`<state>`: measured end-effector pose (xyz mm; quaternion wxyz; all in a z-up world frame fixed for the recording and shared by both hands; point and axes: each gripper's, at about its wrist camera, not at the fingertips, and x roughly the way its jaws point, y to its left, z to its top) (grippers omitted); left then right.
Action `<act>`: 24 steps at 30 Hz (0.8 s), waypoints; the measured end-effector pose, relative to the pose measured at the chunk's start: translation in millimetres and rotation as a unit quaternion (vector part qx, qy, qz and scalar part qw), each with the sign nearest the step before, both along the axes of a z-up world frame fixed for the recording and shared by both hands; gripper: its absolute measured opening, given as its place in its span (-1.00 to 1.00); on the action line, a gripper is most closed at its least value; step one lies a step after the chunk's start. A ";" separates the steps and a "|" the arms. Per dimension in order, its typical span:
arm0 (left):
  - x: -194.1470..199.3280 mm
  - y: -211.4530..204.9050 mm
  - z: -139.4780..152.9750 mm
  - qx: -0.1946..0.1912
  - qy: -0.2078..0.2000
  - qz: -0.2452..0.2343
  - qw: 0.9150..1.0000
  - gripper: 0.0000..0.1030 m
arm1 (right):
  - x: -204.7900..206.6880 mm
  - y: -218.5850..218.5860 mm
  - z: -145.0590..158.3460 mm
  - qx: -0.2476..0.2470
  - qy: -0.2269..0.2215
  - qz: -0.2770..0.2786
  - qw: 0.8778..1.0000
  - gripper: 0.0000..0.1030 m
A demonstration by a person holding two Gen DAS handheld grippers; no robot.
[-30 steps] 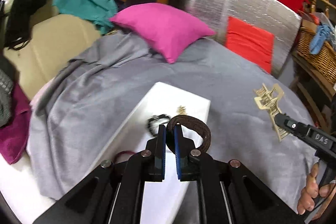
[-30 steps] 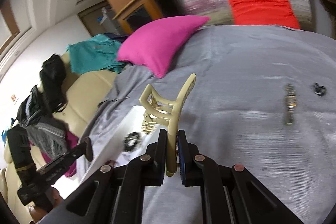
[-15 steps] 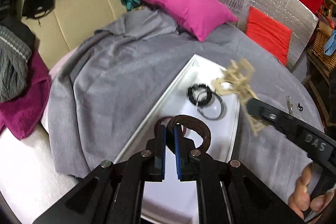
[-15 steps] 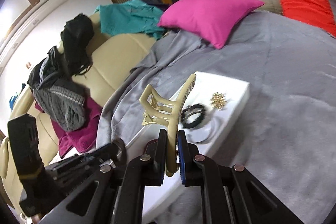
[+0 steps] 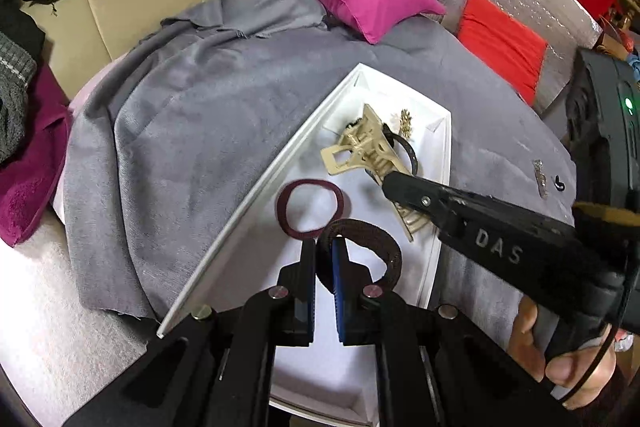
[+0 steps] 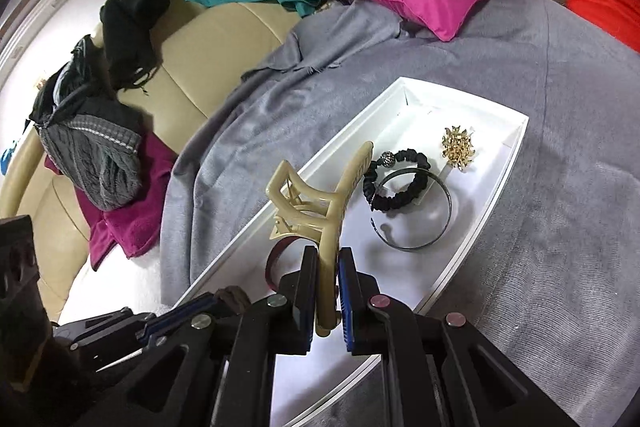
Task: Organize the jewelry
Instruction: 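Lower the claw clip into the box with the right tool while the left drops the hair tie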
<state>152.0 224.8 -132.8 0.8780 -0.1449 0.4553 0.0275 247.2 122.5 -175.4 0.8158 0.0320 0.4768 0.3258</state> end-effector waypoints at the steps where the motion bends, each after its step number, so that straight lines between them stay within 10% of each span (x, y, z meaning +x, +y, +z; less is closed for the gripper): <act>1: 1.1 0.3 -1.6 -0.002 0.003 -0.002 1.000 -0.85 | 0.7 1.1 -0.9 0.000 0.004 0.002 1.000 -0.76; 24: 10.2 -1.2 -29.4 -0.046 0.055 -0.007 0.997 -0.85 | 22.1 15.1 -19.6 -0.051 0.090 0.023 0.994 -0.70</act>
